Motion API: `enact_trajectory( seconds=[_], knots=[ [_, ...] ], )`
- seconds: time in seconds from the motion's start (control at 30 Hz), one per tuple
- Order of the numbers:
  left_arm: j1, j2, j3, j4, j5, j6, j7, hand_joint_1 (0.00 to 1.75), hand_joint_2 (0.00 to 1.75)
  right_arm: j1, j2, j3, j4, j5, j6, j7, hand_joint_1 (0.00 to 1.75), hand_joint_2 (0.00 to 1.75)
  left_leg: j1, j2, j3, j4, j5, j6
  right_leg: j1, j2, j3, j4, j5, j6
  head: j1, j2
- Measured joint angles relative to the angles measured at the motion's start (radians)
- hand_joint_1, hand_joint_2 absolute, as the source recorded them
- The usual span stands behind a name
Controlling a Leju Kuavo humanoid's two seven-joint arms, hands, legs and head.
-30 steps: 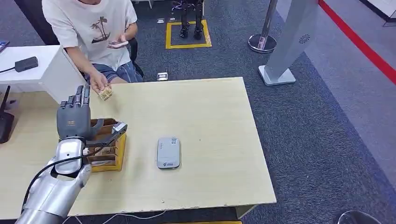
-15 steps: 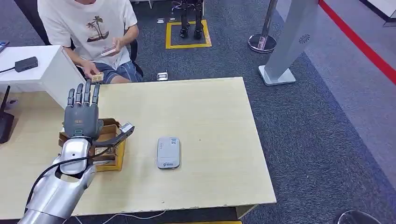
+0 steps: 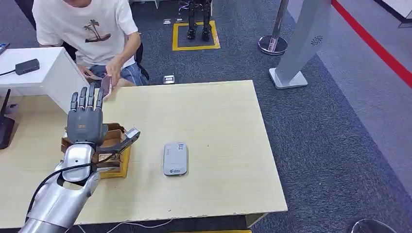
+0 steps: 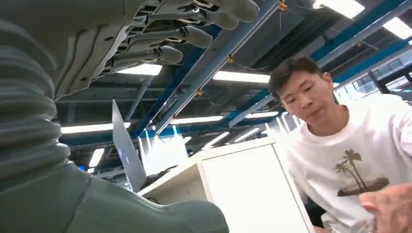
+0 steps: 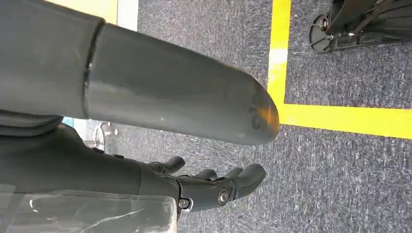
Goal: Pass the card to the sensor for recognition and then transmit it.
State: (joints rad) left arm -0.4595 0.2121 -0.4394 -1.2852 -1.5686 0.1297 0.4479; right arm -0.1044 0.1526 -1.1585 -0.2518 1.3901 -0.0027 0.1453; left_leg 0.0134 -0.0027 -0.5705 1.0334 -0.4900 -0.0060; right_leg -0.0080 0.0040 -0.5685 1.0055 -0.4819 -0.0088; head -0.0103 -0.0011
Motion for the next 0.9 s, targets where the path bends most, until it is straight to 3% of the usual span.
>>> enact_trajectory(
  seconds=[0.4,0.5,0.6,0.73,0.9],
  knots=[
    [0.08,-0.023,-0.11,-0.132,0.0,-0.067,-0.004,0.0,1.75,0.0,0.0,-0.005,0.0,-0.031,-0.005,-0.003,0.0,0.0,0.0,0.0,0.0,0.0,0.0,0.0,0.0,0.0,0.0,0.0,0.0,0.0,0.0,0.0],
    [0.138,-0.057,-0.12,-0.175,0.0,-0.043,-0.1,0.0,1.75,0.0,0.001,-0.016,0.0,-0.058,-0.02,-0.003,0.0,0.0,-0.001,0.0,0.0,0.0,0.0,0.0,-0.001,0.0,0.0,0.0,0.0,0.0,0.0,0.0],
    [0.218,-0.102,-0.128,-0.218,0.0,-0.021,-0.142,0.0,1.75,0.0,0.001,-0.029,0.0,-0.065,-0.023,-0.005,0.0,0.0,-0.001,0.0,0.0,0.0,-0.001,0.001,-0.001,0.0,0.0,0.0,0.0,0.001,0.0,0.0],
    [0.266,-0.135,-0.129,-0.257,0.0,-0.017,-0.15,0.0,1.75,0.001,0.002,-0.035,0.0,-0.065,-0.023,-0.009,0.0,0.0,-0.001,0.0,0.0,0.0,-0.001,0.001,-0.001,0.0,0.0,-0.001,-0.001,0.001,0.0,0.0],
    [0.289,-0.134,-0.129,-0.276,0.0,-0.02,-0.148,0.0,1.75,0.001,0.002,-0.042,0.0,-0.069,-0.023,-0.009,0.0,0.0,0.0,0.0,0.0,0.0,-0.001,0.001,-0.001,0.0,0.0,0.0,0.0,0.0,0.0,0.0]
  ],
)
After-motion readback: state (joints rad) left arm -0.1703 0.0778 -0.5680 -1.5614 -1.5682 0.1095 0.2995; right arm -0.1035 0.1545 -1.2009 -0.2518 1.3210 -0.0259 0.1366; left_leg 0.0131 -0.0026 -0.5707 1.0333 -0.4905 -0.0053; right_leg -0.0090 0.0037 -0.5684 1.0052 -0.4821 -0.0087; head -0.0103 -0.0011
